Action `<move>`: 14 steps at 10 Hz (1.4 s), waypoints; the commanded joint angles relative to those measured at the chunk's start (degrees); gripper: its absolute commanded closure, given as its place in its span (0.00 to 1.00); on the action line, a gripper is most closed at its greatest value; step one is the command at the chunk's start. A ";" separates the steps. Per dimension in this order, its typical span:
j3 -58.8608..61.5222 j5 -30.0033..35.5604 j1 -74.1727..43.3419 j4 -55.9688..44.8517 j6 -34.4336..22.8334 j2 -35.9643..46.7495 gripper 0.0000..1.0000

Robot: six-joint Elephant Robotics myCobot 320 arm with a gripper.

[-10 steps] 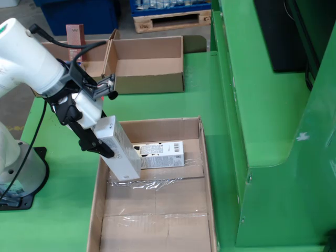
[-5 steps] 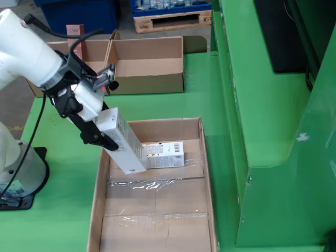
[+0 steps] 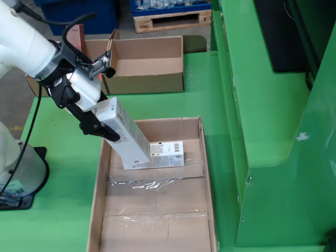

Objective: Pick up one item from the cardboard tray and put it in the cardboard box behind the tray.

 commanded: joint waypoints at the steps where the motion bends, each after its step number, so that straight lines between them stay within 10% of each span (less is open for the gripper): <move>1: 2.13 -0.84 1.12 0.21 -0.44 1.88 1.00; 14: 1.54 -0.86 2.23 0.51 -0.21 1.79 1.00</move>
